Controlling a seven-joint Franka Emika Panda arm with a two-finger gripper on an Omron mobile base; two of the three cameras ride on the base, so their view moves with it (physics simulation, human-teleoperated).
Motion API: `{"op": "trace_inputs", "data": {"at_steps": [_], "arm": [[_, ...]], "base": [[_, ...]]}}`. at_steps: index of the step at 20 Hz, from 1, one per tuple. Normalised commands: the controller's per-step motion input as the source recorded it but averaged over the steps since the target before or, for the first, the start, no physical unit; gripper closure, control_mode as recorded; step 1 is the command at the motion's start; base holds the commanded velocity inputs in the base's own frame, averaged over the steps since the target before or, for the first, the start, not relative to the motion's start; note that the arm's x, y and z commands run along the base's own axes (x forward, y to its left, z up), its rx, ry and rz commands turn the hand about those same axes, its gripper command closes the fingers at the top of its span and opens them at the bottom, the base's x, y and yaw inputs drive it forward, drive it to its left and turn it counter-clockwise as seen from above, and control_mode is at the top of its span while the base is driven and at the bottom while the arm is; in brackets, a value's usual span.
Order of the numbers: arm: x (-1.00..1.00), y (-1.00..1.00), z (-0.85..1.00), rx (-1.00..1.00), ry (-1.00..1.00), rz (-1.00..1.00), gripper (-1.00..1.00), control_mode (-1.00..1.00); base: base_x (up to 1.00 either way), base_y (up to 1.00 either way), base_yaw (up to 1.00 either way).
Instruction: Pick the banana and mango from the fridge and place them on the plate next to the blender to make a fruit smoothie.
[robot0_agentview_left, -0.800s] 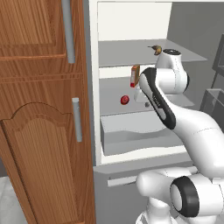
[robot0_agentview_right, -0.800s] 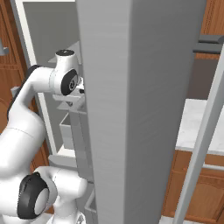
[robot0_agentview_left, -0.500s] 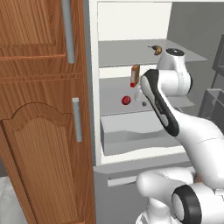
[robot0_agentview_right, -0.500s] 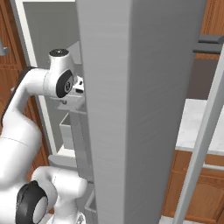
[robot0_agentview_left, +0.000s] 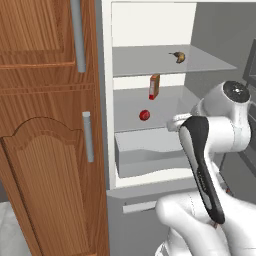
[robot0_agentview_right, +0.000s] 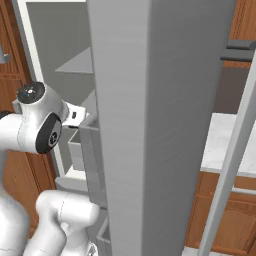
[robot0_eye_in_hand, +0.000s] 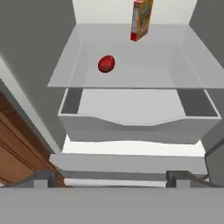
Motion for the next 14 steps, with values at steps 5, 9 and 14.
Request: {"op": "trace_inputs", "data": {"at_steps": [5,9,14], "arm": [[-0.78,-0.01,0.59,0.0,-0.35,-0.16,-1.0,-1.0],[-0.55,-0.01,0.86,0.0,-0.27,-0.18,-1.0,-1.0],[-0.55,-0.08,1.0,0.0,-0.12,-0.15,-1.0,-1.0]], "base": [[0.0,0.0,0.0],[0.0,0.0,0.0],[0.0,0.0,0.0]]}}
